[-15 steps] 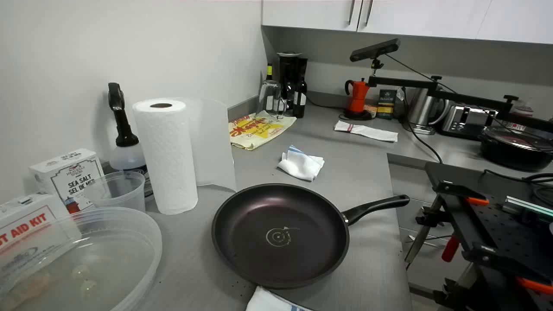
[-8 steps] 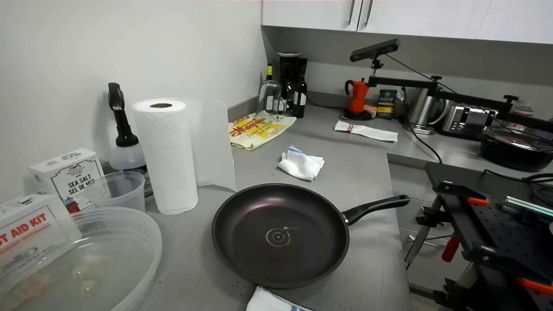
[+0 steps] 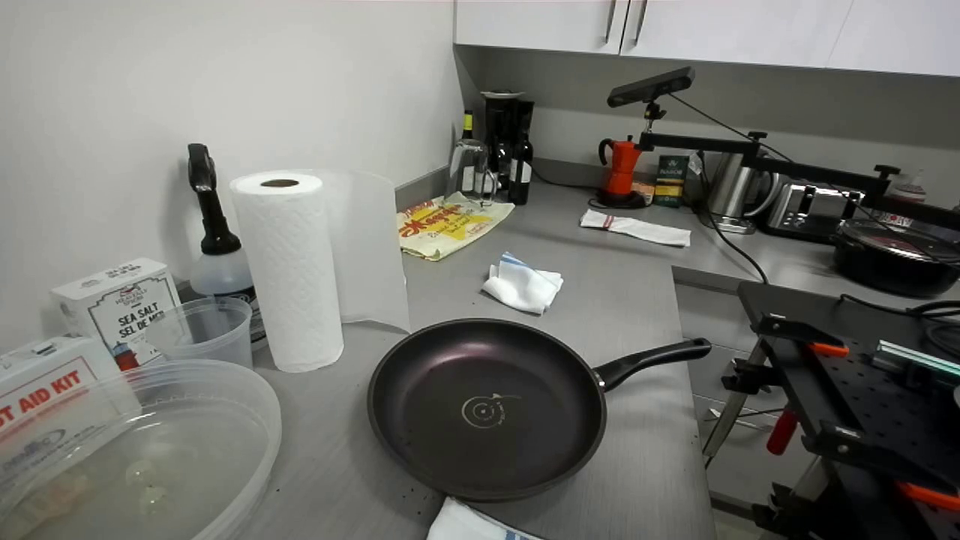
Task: Wipe the pan with the white towel
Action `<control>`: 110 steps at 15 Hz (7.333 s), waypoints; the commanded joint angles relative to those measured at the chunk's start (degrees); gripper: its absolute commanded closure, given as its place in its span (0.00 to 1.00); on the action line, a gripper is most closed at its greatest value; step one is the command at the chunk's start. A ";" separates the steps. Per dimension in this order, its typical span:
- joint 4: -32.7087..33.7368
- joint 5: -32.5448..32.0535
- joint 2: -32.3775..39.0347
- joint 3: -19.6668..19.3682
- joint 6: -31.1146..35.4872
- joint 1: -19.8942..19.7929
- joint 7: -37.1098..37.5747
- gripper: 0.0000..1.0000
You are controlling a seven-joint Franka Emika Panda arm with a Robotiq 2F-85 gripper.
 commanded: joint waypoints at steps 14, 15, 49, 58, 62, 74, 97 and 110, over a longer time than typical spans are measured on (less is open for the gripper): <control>0.11 0.07 0.03 0.29 -0.12 -0.36 -0.08 0.00; 0.11 0.06 0.03 0.29 -0.12 -0.36 -0.08 0.00; 0.10 -0.38 0.03 0.31 0.05 -0.28 -1.33 0.00; -1.44 -0.84 -0.08 0.41 1.49 -0.64 -0.32 0.00; -4.06 -1.61 0.45 -0.15 2.79 -2.11 1.93 0.00; -15.62 -1.29 6.99 -3.83 21.16 -8.79 14.97 0.00; -4.14 -5.95 39.06 -17.71 42.31 -17.02 9.63 0.00; 6.53 -5.58 50.13 -20.28 47.80 -18.65 11.19 0.00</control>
